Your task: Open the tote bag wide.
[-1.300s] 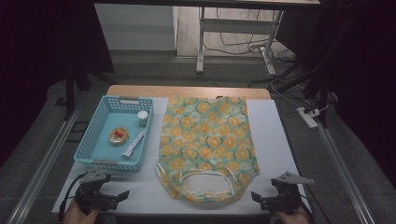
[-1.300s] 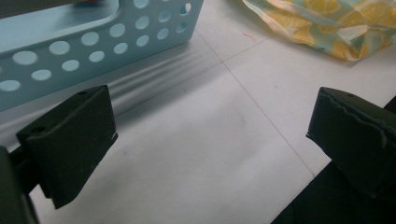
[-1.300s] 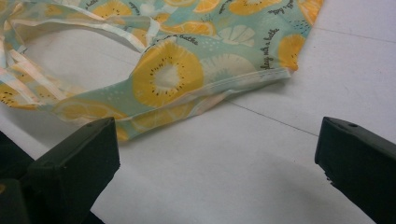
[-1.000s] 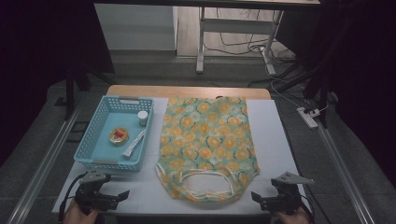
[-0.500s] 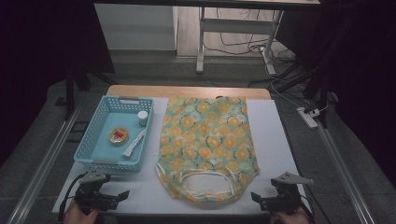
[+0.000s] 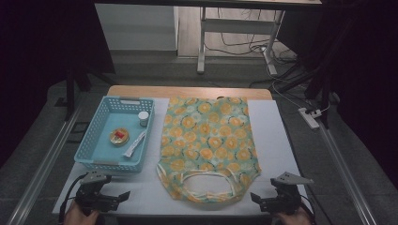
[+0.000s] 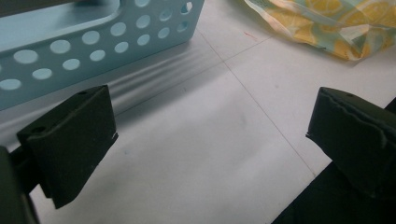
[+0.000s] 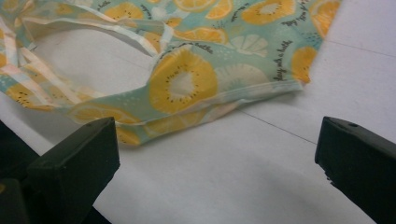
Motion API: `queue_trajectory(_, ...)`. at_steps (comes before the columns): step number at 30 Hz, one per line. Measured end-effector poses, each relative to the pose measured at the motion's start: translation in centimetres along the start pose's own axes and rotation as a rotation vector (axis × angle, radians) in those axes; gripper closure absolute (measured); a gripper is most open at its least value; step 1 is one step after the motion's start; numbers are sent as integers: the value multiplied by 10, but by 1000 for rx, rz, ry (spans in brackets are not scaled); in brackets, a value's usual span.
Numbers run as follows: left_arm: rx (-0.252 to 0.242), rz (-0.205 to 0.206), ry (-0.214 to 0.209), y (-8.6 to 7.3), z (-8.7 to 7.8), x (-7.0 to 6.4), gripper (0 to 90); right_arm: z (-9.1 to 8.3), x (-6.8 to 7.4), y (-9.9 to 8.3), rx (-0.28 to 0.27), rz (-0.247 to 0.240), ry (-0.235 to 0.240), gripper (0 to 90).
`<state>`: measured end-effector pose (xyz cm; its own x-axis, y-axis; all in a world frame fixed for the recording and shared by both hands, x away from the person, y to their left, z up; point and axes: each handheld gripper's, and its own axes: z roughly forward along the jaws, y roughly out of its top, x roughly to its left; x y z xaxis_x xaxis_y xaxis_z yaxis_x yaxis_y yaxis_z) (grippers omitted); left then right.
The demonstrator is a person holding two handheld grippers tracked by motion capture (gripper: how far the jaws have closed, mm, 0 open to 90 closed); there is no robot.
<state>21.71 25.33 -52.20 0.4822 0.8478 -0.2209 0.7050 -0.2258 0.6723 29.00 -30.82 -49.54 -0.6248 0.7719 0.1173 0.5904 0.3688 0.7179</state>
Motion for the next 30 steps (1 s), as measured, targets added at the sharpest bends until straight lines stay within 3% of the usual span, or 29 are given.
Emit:
queue_trajectory(7,3,1,1,0,1,0,11,5,6,3,4,-27,21,0)
queue_trajectory(16,4,-1,-1,0,0,0,11,12,21,18,-1,-100,72,0)
queue_trajectory(30,6,0,3,0,1,0,11,27,52,35,66,-182,178,0)
